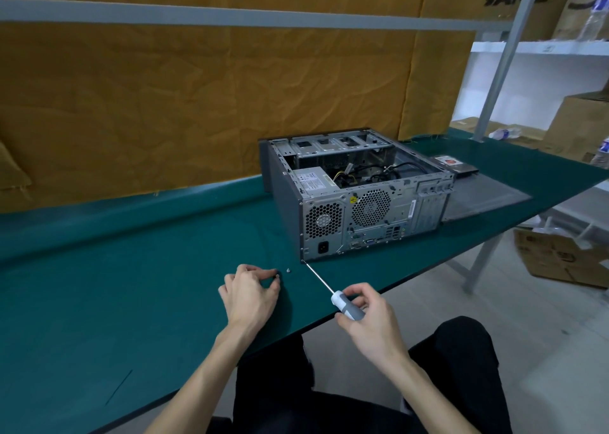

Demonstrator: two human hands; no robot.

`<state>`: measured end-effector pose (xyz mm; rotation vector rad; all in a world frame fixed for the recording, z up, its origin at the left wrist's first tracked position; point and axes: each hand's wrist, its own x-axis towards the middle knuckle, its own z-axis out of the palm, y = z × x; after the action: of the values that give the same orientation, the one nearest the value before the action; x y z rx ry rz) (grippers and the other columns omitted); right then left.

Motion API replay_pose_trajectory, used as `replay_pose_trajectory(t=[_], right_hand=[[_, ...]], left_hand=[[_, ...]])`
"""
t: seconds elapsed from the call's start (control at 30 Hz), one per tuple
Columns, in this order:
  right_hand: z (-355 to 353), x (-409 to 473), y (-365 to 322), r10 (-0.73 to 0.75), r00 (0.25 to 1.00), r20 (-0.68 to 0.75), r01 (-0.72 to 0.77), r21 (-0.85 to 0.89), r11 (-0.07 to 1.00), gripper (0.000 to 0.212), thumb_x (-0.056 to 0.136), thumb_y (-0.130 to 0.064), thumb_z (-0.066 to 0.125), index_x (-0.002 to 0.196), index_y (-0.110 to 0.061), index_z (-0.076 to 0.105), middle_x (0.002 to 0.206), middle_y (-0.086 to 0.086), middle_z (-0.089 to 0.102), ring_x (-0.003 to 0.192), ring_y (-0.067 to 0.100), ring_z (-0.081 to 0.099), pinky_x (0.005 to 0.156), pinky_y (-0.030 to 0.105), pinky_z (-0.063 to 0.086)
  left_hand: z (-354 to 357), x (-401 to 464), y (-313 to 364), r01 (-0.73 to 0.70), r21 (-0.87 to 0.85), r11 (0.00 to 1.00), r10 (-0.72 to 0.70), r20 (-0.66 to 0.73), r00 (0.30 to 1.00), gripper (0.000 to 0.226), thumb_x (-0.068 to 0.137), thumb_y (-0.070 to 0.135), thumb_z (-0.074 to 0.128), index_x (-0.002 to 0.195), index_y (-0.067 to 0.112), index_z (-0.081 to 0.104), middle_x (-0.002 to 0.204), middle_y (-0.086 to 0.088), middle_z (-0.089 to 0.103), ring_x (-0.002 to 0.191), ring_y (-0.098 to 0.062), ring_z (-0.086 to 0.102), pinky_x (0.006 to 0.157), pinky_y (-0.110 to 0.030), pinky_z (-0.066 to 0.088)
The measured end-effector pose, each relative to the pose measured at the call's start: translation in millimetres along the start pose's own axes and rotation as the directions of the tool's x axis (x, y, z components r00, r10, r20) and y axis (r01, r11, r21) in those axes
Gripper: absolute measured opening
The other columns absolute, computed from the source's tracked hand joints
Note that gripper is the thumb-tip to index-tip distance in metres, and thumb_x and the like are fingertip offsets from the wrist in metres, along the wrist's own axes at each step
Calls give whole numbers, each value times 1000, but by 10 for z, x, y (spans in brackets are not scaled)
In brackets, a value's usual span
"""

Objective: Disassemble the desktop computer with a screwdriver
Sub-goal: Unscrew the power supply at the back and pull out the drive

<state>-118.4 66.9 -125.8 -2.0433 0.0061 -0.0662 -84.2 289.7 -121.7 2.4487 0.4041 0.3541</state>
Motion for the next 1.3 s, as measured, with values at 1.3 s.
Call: replay_pose_trajectory(t=[1.3], right_hand=[[-154,136,164,162,966,-202,-132,156,979,12,86,-24,77,86,-20,65,74,4,70,58,16,61,58,28,47]], left_hand=[[743,1,604,-565,16,825,550,206,809,36,106,39,43,139,45,56,143,18,51,119,-19,44,95,-33,35]])
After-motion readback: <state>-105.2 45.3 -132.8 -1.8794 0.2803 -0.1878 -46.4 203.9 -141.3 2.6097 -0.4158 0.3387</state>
